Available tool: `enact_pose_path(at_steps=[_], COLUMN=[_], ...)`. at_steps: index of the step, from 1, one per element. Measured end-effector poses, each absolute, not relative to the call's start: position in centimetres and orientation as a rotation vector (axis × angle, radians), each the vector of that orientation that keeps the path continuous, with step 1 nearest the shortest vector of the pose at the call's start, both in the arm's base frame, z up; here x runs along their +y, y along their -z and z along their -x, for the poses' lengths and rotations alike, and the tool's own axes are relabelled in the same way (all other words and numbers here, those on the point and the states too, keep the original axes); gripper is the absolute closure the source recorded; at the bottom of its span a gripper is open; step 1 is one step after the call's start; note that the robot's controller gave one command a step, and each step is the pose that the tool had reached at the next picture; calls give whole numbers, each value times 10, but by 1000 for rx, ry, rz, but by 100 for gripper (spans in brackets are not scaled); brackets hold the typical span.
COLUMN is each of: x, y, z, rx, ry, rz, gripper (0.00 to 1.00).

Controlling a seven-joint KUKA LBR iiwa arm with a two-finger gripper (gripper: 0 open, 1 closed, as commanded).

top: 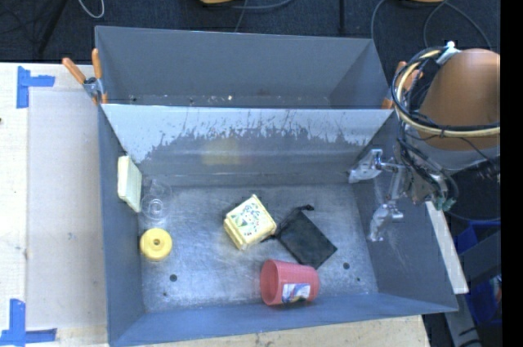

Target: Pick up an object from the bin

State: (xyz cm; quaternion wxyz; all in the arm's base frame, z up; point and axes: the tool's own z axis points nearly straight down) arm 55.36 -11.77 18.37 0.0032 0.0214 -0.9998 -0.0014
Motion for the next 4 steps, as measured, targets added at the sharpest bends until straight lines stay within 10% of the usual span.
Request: enact_pose_path(at_steps=[1,2,3,4], x=[-84,-65,-43,-16], y=[-168,-104,-76,-77], z=[-570,-573,-554,-540], rx=[-3149,-3143,-3162,-3063], ry=[-6,2,-12,-11], rz=[-177,-98,-68,-774], gripper=[0,0,0,100])
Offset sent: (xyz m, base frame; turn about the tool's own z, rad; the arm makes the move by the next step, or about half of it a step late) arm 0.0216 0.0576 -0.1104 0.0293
